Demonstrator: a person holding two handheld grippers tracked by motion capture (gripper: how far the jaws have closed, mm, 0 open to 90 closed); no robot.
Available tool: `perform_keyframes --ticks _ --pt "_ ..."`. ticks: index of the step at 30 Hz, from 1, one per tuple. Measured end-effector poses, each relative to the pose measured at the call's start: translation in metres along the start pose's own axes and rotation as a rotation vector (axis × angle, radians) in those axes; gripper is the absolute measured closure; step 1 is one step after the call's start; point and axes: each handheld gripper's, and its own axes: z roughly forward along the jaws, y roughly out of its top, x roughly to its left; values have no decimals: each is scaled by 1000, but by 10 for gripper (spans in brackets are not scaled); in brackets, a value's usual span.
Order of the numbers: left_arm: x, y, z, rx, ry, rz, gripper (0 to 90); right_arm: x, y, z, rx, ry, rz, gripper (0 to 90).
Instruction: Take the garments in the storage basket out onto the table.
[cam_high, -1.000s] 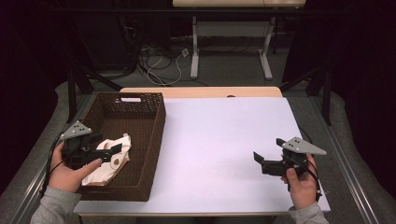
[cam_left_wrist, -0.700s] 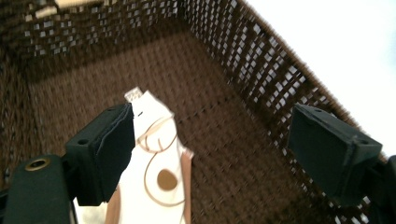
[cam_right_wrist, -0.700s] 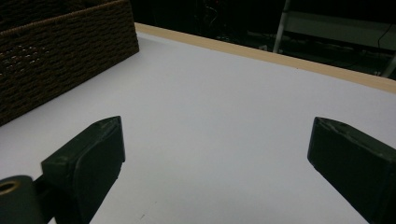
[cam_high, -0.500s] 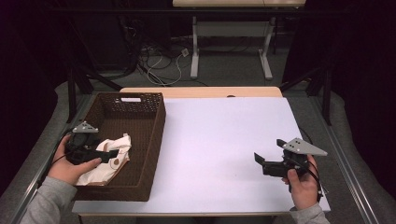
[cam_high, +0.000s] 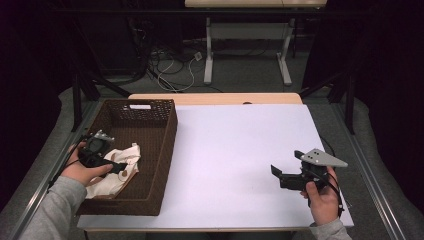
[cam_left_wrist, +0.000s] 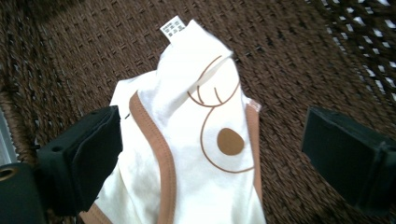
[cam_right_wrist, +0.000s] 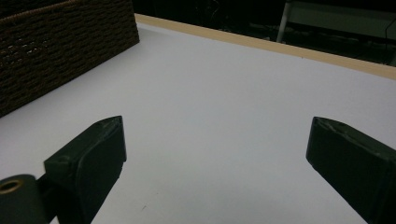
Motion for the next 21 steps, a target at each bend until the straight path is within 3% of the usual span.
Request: perform_keyframes --ticks 4,9,16,21 --pt "5 2 9 23 21 2 1 0 -1 1 10 3 -2 48" --pt "10 2 20 58 31 -13 2 1 -2 2 11 3 -1 50" --pt "16 -1 33 101 33 11 2 2 -3 4 18 6 -4 51" --pt "20 -3 42 125 40 -4 2 2 -3 5 23 13 -3 51"
